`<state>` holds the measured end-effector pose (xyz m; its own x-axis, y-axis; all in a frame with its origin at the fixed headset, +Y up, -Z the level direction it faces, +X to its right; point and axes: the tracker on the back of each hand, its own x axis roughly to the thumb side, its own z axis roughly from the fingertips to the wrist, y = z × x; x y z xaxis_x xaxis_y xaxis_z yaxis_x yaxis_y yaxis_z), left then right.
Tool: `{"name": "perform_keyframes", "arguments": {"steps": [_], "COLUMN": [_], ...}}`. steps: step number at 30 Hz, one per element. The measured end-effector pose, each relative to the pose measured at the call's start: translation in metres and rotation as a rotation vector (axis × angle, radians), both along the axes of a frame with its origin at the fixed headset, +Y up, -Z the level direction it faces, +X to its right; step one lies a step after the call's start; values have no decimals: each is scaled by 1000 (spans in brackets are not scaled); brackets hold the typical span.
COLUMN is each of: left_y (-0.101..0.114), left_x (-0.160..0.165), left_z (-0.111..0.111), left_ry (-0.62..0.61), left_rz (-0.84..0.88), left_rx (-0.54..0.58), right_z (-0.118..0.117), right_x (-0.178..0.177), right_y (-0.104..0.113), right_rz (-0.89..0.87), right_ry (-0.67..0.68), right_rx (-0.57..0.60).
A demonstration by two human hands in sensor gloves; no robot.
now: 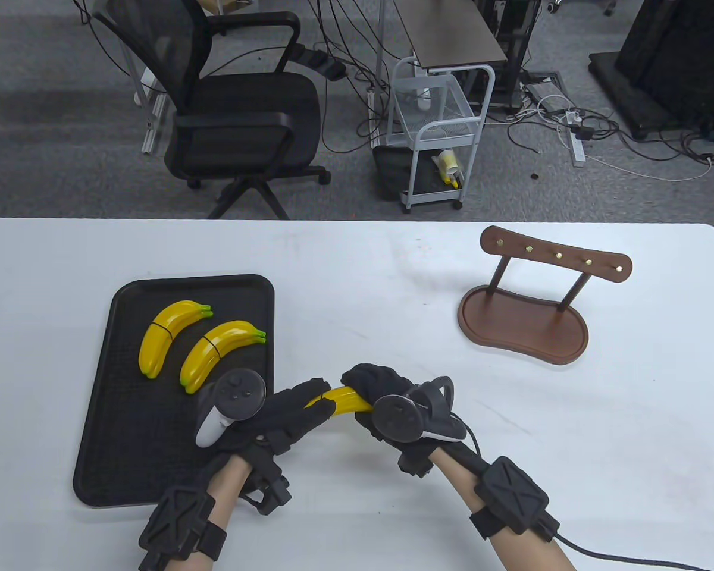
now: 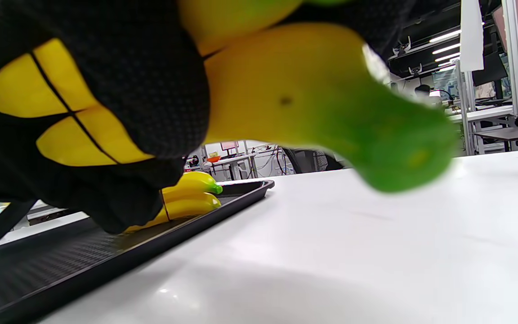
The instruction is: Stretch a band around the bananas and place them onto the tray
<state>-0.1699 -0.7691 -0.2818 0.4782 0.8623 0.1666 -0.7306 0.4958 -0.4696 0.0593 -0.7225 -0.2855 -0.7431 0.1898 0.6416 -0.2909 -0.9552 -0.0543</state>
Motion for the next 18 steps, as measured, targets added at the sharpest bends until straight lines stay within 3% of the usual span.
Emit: {"name": "perform_keyframes", "arguments": {"steps": [8, 18], "left_y": [3, 12], "left_x": [-1, -8], "left_z": [-1, -1], "left_ry": [40, 60], "left_rz": [17, 10], "left_rx": [4, 39], "right_z": [-2, -11], "right_x": [3, 15], "right_y": [0, 6], "right_rz": [-12, -136], "right_ry": [14, 63], "right_rx": [-6, -162]}}
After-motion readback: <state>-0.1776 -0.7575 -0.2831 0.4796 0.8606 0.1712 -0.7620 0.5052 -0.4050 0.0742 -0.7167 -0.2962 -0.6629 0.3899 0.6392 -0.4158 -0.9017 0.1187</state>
